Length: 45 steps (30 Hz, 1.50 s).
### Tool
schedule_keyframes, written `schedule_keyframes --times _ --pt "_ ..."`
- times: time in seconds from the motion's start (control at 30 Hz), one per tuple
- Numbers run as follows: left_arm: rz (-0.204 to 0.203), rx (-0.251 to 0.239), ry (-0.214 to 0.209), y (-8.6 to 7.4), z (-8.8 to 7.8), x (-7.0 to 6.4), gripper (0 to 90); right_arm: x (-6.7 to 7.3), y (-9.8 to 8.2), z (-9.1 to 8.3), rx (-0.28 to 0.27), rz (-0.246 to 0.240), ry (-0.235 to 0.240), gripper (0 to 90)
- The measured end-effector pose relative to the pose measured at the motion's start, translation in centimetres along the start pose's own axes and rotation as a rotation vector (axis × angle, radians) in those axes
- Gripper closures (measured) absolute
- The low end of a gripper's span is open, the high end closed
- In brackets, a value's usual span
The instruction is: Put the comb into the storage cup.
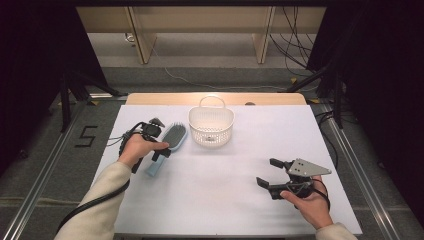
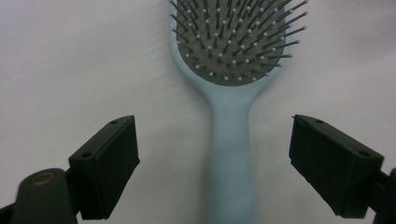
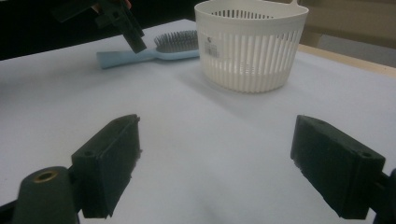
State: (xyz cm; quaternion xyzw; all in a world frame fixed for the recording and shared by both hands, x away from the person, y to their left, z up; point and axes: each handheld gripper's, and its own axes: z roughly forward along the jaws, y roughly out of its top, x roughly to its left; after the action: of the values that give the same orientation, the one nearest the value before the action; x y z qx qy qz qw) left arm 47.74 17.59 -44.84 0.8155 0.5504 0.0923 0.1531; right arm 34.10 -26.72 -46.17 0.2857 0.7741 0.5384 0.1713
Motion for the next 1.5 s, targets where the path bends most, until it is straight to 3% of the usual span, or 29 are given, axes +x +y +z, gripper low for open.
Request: schedule_keyframes --times 0.53,0.9,1.5 --pt "-0.008 0.023 0.003 0.5 1.3 0.0 17.1 0.0 0.0 0.0 -0.001 0.0 0.001 16.4" --pt "-0.038 0.033 0.018 0.8 2.0 0.3 20.8 0.0 0.0 0.0 0.0 0.002 0.002 16.4" --pt "-0.024 0.048 0.006 1.3 2.2 -0.3 28.4 -0.1 -0.1 0.1 -0.001 0.011 0.004 16.4"
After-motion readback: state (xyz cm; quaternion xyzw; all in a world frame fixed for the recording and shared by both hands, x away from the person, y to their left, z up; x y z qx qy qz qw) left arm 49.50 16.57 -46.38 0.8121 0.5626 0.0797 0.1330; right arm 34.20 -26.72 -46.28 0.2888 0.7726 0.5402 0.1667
